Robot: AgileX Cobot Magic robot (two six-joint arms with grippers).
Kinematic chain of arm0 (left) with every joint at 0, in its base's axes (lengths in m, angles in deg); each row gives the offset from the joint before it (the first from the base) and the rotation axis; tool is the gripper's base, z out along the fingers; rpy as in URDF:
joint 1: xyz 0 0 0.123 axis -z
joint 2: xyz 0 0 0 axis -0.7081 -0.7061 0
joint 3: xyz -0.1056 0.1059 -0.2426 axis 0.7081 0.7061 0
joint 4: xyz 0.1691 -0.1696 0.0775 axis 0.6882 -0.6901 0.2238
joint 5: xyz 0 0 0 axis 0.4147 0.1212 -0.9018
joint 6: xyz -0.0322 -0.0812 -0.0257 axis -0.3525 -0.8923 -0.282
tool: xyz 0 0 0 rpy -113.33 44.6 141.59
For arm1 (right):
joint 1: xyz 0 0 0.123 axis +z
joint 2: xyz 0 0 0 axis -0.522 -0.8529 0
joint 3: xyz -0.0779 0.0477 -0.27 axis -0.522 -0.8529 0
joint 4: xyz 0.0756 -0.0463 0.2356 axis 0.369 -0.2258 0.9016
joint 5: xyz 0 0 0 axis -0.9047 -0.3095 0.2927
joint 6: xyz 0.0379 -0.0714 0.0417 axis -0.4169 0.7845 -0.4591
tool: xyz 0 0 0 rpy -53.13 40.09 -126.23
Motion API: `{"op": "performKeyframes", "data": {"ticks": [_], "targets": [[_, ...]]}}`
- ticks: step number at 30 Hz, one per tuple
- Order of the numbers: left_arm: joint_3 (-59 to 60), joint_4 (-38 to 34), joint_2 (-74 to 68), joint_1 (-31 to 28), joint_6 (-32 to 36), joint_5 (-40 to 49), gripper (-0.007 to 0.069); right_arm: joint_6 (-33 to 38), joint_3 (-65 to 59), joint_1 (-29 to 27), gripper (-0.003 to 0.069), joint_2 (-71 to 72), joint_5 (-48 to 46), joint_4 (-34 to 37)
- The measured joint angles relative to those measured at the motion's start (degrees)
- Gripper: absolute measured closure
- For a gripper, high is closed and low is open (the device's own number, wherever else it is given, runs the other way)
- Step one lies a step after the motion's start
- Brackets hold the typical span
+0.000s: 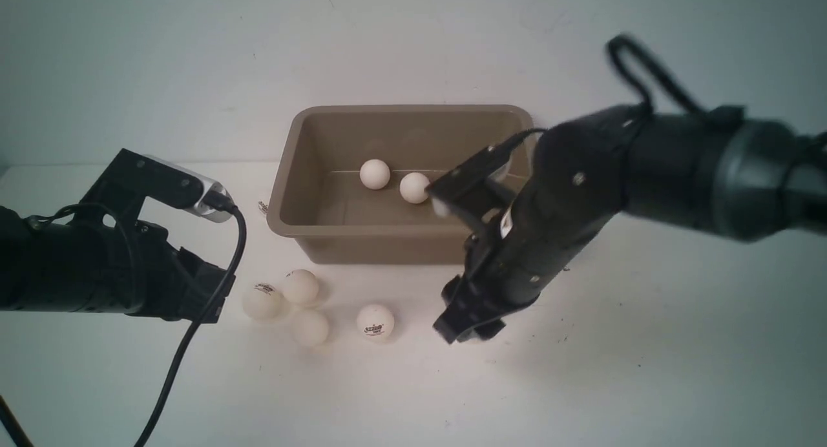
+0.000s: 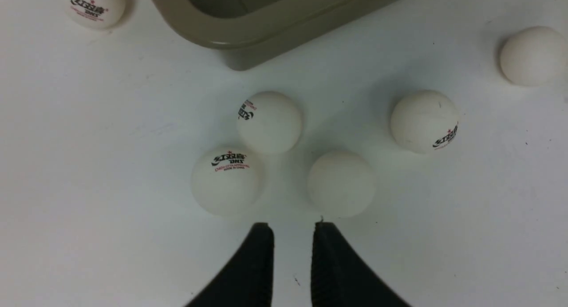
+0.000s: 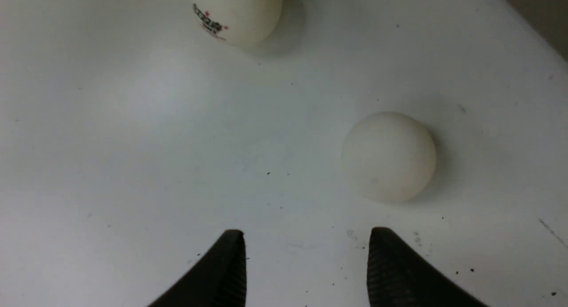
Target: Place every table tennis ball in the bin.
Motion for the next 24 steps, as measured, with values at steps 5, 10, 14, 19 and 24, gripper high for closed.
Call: {"op": "performKeyframes", "data": {"ticks": [5,10,14,19,24], "targets": [[0.0,0.0,0.0,0.0,-0.12,0.05,0.051,-3.5,0.0,0.44,0.0315,-2.52,1.14,-4.35],[0.0,0.0,0.0,0.0,-0.14,0.1,0.051,-3.97,0.0,0.46,0.0279,-2.65,2.93,-5.05],[0.0,0.0,0.0,0.0,-0.14,0.15,0.051,-3.97,0.0,0.46,0.0232,-2.65,3.99,-5.05],[0.0,0.0,0.0,0.0,-0.14,0.15,0.051,-4.02,0.0,0.46,0.0183,-2.65,6.0,-5.05],[0.0,0.0,0.0,0.0,-0.14,0.15,0.051,-4.02,0.0,0.46,0.018,-2.65,8.48,-5.19]]}}
